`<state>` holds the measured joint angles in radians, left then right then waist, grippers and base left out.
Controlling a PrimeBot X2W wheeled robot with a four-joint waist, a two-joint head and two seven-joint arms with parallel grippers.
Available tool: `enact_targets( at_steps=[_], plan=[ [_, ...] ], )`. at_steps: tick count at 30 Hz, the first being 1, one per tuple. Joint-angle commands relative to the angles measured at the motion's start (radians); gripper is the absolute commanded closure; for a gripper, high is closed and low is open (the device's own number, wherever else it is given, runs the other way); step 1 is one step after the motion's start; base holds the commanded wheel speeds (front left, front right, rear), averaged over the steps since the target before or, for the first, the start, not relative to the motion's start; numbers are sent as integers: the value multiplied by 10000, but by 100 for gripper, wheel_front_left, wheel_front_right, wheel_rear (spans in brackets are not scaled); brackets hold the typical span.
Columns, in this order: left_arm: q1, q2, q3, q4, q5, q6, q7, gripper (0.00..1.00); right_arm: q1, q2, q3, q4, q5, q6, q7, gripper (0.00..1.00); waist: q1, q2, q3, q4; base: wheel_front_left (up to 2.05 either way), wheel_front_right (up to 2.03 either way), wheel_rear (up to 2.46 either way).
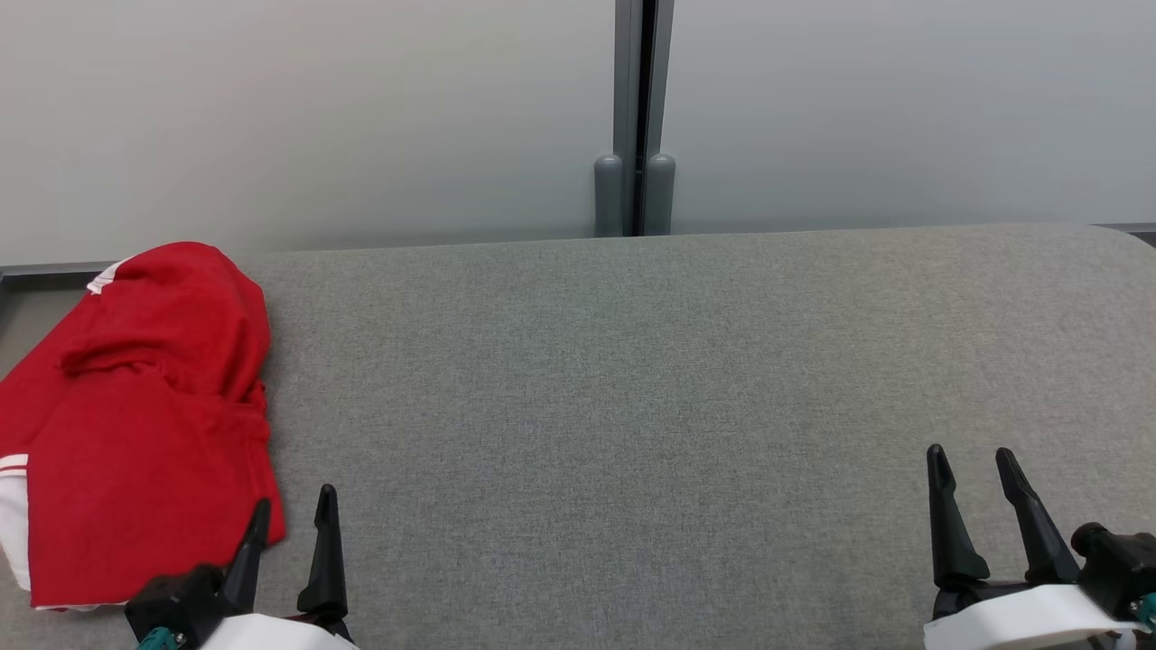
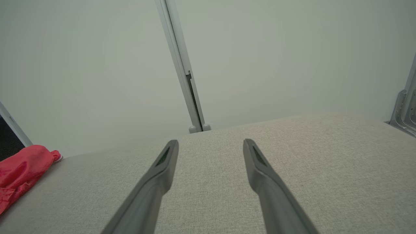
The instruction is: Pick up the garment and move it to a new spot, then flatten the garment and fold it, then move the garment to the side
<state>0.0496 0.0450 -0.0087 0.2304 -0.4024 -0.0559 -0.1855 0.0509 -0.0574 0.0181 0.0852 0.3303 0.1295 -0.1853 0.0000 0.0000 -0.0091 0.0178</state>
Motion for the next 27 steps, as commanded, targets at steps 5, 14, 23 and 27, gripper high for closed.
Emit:
enact_targets(
  at_steps=[5,14,23,27],
  plan=[
    [14,66,47,-39,620,20,-179,0,90,-34,80,-98,-524,18,-184,0,0,0,-10,-3,0,0,0],
    [85,68,5,-134,1237,-69,-364,0,200,11,122,86,-625,19,-379,0,0,0,-26,-7,0,0,0],
    [149,72,65,-28,2044,-168,-545,0,279,-109,262,341,-955,20,-565,0,0,0,-56,17,0,0,0],
    [252,74,75,13,2444,-141,-632,0,362,-136,299,392,-1313,20,-657,0,0,0,-87,20,0,0,0]
  ],
)
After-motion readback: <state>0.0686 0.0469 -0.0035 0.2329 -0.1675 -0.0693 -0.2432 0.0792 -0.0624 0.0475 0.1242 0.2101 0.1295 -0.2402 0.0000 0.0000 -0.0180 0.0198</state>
